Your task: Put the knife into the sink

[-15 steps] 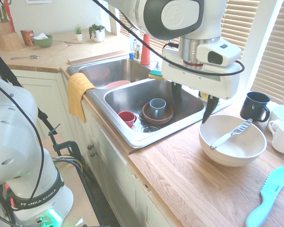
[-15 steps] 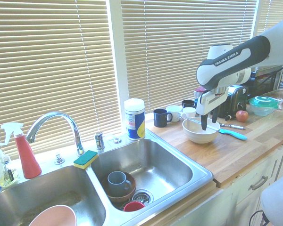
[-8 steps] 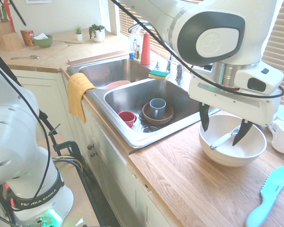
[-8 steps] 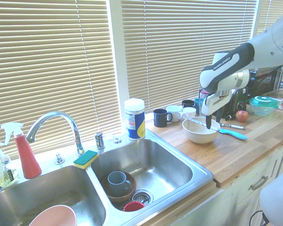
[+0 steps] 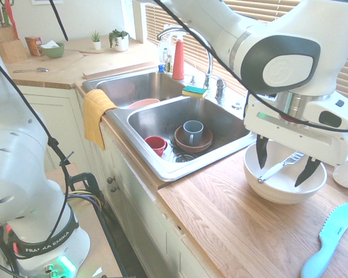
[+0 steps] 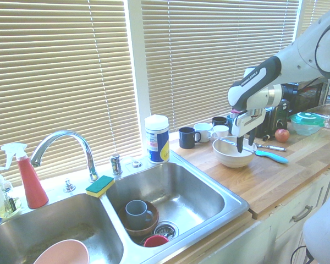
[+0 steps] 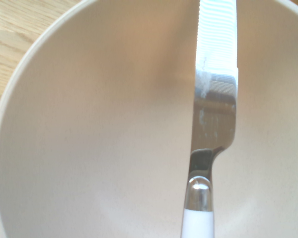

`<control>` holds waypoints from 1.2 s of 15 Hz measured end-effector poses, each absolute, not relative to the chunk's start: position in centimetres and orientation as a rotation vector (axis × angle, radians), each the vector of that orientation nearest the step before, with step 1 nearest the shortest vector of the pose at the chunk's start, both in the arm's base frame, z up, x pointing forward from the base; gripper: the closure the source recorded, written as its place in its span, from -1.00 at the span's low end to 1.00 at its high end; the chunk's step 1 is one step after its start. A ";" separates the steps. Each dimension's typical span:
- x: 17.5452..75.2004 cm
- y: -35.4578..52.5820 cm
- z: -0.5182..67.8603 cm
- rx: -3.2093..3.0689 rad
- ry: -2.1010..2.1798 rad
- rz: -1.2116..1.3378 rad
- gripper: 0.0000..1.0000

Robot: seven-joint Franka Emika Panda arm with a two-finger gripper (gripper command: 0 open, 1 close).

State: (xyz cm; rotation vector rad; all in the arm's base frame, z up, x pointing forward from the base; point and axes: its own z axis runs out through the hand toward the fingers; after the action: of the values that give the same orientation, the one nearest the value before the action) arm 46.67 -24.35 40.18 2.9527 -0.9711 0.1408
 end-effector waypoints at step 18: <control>46.5 -23.8 39.5 2.952 -0.930 0.096 1.00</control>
State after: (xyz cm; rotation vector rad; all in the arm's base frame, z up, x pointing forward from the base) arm 46.49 -23.81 39.46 2.9520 -0.9303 0.0956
